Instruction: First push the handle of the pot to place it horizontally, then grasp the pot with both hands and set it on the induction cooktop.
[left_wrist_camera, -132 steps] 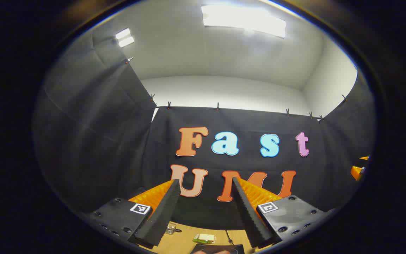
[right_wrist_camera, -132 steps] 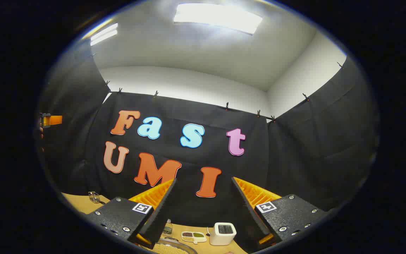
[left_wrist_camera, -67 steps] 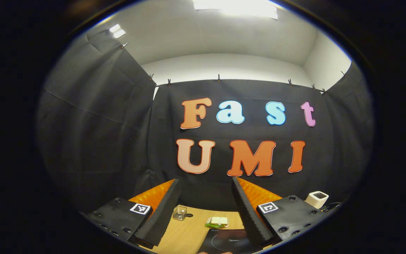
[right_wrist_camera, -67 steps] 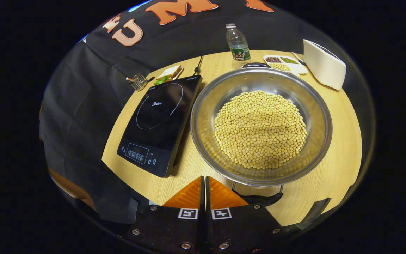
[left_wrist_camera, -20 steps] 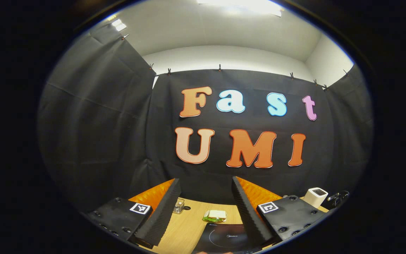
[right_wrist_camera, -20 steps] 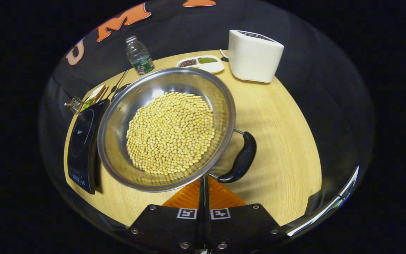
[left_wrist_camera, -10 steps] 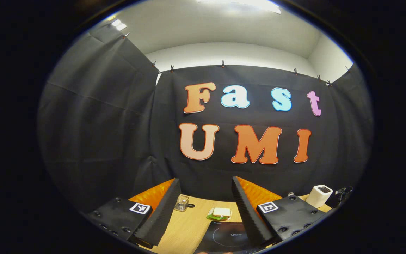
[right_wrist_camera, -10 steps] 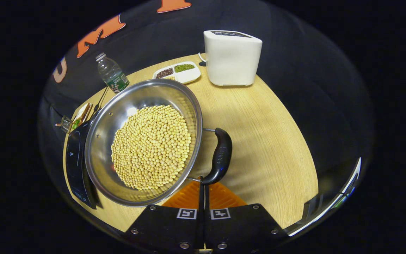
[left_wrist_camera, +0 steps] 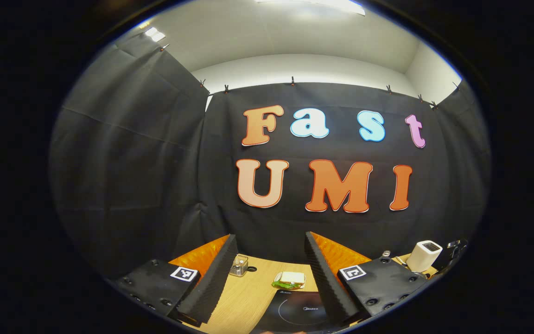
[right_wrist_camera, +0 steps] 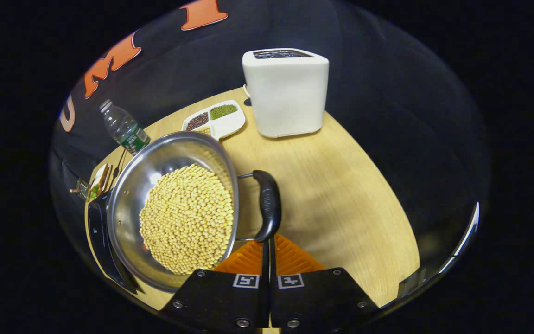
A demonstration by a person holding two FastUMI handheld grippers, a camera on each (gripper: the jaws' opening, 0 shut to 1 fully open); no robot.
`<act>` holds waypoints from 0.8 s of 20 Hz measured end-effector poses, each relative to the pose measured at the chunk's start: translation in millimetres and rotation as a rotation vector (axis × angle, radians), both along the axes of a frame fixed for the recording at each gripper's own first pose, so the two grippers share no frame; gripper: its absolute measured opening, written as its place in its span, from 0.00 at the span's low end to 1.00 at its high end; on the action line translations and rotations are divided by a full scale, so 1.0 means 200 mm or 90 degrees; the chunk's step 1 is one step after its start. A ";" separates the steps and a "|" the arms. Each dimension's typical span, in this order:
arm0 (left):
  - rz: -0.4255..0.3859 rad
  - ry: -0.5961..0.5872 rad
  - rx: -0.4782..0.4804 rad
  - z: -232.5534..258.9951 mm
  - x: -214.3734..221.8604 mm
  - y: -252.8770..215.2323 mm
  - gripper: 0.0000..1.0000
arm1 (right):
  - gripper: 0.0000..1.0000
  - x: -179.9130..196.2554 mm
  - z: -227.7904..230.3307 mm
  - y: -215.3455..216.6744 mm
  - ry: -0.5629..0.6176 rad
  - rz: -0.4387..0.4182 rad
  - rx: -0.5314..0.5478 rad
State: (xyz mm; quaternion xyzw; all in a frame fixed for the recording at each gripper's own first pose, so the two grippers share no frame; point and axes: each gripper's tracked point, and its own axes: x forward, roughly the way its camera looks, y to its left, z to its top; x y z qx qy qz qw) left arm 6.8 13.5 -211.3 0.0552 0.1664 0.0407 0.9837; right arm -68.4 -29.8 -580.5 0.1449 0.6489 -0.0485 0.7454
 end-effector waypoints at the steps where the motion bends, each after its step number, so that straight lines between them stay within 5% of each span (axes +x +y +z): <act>1: -0.001 0.007 0.003 -0.03 0.00 -0.02 0.97 | 0.01 0.03 0.00 -0.01 -0.005 -0.009 0.003; 7: -0.013 0.067 0.002 -0.33 -0.01 -0.12 0.97 | 0.01 0.13 -0.05 -0.02 -0.028 -0.014 0.004; 11: -0.055 0.171 -0.009 -0.70 -0.07 -0.30 0.95 | 0.02 0.13 0.01 -0.02 -0.051 0.009 0.005; 13: -0.083 0.226 -0.022 -0.85 -0.13 -0.42 0.95 | 0.08 0.14 0.08 -0.05 -0.075 0.032 -0.019; 16: -0.143 0.291 -0.032 -1.05 -0.19 -0.64 0.96 | 0.33 0.21 0.21 -0.03 -0.126 0.033 0.004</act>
